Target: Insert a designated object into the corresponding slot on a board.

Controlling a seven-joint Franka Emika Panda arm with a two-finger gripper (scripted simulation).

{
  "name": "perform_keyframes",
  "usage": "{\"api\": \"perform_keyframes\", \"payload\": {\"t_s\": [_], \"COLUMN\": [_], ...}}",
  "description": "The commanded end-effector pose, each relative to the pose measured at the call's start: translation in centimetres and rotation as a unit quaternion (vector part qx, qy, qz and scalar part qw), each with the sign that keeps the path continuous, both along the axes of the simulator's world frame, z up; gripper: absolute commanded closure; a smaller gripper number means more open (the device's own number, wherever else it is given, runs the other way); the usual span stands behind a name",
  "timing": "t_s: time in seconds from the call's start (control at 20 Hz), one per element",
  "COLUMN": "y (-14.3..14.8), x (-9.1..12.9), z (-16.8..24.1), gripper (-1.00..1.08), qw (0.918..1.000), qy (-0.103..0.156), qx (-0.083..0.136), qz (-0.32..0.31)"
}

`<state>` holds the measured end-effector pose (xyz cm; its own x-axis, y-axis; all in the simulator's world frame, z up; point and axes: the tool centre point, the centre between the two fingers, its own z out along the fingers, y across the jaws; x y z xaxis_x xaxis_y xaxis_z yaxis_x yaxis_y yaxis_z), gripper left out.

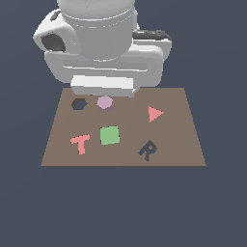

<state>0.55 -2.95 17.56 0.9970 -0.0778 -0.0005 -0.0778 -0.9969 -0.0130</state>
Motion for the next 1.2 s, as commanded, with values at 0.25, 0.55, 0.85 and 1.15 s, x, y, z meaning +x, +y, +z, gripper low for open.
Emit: {"api": "perform_keyframes", "payload": {"t_s": [0.25, 0.55, 0.85, 1.15], "y": [-0.1, -0.6, -1.5, -2.5], "x": [-0.1, -0.4, -1.1, -2.2], "z": [-0.2, -1.1, -2.7, -4.9], "gripper": [-0.92, -0.92, -0.92, -0.92], "qw": [0.9999, 0.9988, 0.9932, 0.9770], "qy": [0.000, 0.000, 0.001, 0.001], "qx": [0.000, -0.001, -0.002, -0.003], "qz": [-0.010, -0.049, -0.117, -0.213]}}
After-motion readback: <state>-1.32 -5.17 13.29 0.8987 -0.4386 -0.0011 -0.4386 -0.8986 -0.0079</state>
